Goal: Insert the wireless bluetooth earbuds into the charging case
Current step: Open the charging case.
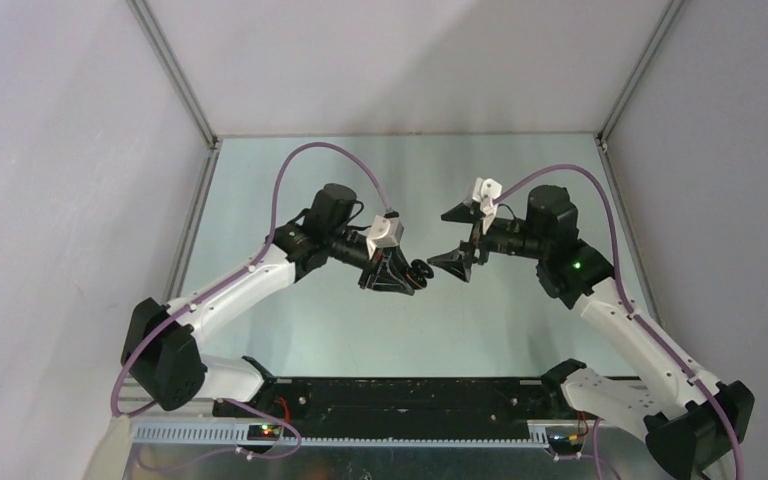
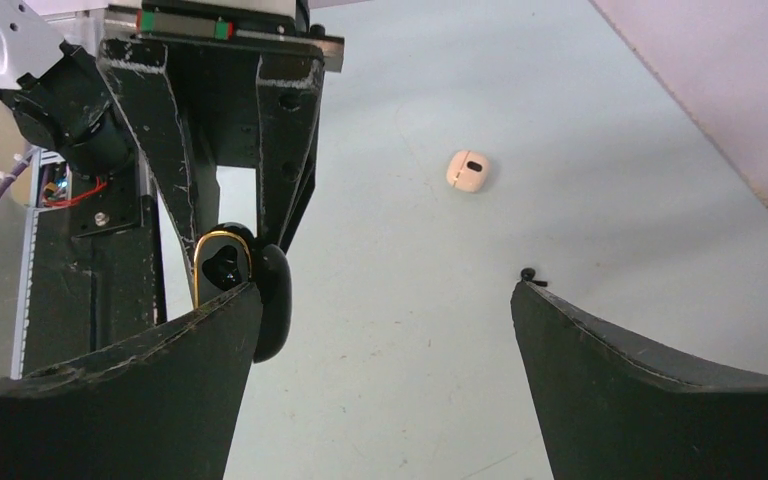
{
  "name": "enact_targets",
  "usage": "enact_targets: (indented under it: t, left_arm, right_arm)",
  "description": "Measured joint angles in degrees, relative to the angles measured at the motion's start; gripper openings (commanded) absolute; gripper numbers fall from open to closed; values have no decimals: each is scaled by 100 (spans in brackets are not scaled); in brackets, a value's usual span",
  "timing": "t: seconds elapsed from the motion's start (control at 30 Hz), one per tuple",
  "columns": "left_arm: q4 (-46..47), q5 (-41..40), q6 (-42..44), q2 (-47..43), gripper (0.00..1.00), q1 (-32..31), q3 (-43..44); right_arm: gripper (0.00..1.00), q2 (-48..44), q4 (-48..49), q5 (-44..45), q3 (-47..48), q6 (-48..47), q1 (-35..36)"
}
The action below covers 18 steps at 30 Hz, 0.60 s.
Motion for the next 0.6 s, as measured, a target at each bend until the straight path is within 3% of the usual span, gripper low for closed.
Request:
enact_targets:
  t: [0.17,0.3,0.6]
  left_arm:
    - [-2,-9,-2,0,0,101,0]
    - [-31,-42,15,-24,0,417,0]
    - [-17,-17,44,-350,0,1115,-44]
  right_arm:
    - [99,59,-376,4,402,-197,-286]
    - [98,400,-573,-24,542,-260,-929]
    - [78,2638,-1537,564,1130,319,-2013]
